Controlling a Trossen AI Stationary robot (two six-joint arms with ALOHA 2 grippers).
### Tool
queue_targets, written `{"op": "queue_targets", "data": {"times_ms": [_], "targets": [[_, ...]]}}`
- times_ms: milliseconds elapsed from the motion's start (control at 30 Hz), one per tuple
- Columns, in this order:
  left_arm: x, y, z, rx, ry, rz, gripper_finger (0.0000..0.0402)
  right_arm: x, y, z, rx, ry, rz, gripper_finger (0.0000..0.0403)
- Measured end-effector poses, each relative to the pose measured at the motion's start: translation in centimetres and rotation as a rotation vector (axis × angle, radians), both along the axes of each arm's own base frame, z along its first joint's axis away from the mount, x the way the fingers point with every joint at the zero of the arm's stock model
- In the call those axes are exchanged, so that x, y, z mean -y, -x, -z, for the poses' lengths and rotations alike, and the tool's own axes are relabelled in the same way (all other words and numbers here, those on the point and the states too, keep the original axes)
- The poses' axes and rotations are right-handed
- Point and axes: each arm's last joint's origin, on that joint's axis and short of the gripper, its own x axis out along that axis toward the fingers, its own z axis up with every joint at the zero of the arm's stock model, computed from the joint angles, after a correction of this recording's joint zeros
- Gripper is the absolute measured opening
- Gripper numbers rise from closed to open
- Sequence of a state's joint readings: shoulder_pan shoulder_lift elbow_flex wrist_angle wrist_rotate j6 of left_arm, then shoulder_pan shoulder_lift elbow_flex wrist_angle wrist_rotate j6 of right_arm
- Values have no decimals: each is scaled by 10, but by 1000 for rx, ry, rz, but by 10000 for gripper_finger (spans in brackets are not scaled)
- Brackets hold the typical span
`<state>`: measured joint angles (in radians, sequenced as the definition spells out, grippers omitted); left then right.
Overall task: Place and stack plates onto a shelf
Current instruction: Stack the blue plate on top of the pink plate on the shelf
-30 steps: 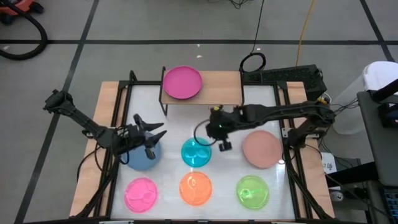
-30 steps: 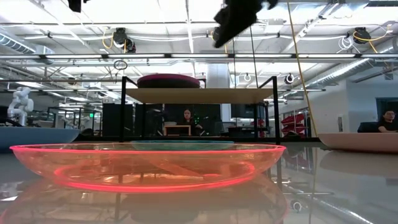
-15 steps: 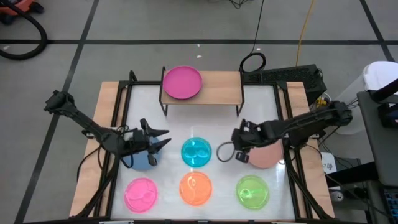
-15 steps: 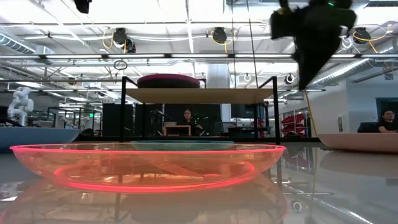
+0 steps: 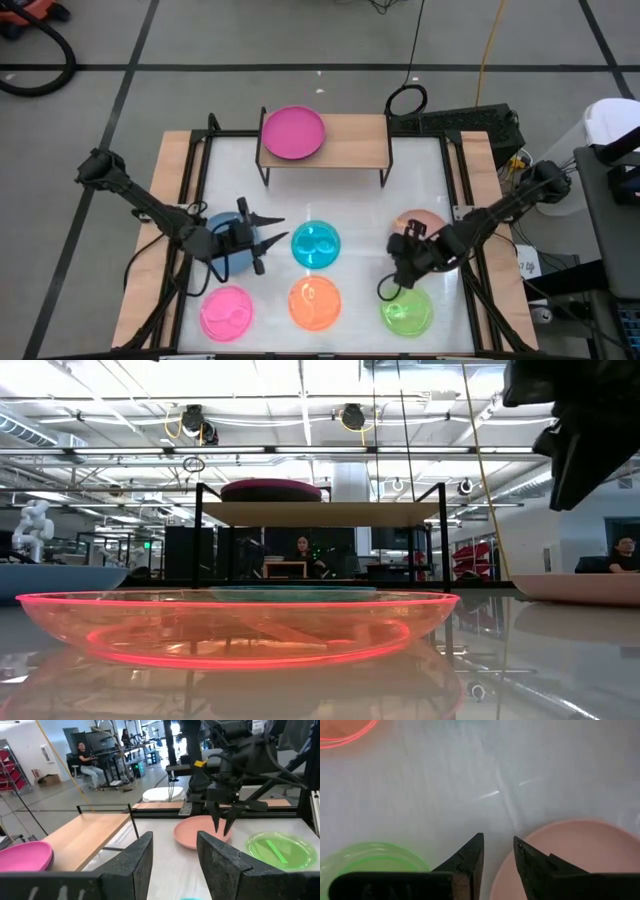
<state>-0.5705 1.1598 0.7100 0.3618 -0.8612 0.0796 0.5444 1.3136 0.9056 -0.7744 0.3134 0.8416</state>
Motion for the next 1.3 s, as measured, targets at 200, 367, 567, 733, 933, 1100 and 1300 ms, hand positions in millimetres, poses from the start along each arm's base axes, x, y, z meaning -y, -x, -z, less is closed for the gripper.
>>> {"op": "queue_targets", "data": {"times_ms": [200,367,567,733,933,1100,1300], "targets": [[1,-1,4,-22,6,3,159,-5,10,14,-15,-7,11,89],[0,0,11,-47,97,-9,159,-6,9,18,17,-7,11,89],[2,-2,-14,-142,103,-18,159,-9,0,14,122,49,-94,89],[1,1,-11,-417,248,-81,158,-11,-9,9,214,81,-156,89],[17,0,39,-821,497,-130,158,-13,-16,4,304,114,-186,89],[33,4,75,-1077,632,-271,158,-16,-20,0,354,112,-215,89],[38,6,94,-1139,692,-447,158,-17,-22,-3,393,131,-245,89]]}}
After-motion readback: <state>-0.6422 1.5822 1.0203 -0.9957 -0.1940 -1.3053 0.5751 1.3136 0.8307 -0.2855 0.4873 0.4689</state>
